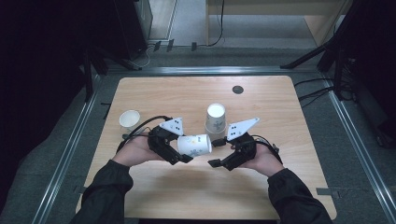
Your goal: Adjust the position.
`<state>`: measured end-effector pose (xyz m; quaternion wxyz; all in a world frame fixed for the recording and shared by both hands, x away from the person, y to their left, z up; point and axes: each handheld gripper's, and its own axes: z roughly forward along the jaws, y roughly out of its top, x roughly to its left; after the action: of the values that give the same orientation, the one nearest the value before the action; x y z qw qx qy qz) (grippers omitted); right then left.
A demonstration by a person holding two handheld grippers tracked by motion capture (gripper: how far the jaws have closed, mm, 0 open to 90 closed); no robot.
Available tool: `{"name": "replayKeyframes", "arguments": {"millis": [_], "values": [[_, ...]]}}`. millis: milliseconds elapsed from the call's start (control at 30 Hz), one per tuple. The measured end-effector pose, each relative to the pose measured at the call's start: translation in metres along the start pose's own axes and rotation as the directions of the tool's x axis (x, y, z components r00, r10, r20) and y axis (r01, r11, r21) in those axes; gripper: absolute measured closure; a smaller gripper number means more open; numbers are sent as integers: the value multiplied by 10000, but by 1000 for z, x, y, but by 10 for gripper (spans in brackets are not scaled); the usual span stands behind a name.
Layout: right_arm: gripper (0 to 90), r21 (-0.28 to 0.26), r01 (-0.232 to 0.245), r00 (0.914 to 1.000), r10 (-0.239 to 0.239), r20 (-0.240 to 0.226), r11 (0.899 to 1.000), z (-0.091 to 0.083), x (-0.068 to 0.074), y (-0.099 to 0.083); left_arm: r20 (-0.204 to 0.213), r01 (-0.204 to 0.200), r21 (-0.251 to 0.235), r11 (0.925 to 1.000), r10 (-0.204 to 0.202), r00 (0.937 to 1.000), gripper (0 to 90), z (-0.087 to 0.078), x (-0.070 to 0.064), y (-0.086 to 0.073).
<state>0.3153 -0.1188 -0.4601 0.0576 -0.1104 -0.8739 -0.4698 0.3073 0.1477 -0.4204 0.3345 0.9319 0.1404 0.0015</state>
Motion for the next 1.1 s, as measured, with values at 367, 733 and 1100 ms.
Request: {"name": "replayKeyframes", "arguments": {"millis": [367, 733, 1100], "values": [[247, 218, 43, 9997, -49, 248, 9998, 4, 0, -4, -11, -389, 1234, 9916, 393, 9992, 261, 6, 2, 7], [248, 396, 286, 9987, -303, 416, 9988, 7, 5, -7, 39, -903, 2460, 9650, 922, 9957, 263, 27, -1, 14], [254, 584, 447, 9981, -470, 386, 9973, 22, 6, -6, 281, -907, 2942, 9514, 863, 9959, 262, 45, -3, 15]]}}
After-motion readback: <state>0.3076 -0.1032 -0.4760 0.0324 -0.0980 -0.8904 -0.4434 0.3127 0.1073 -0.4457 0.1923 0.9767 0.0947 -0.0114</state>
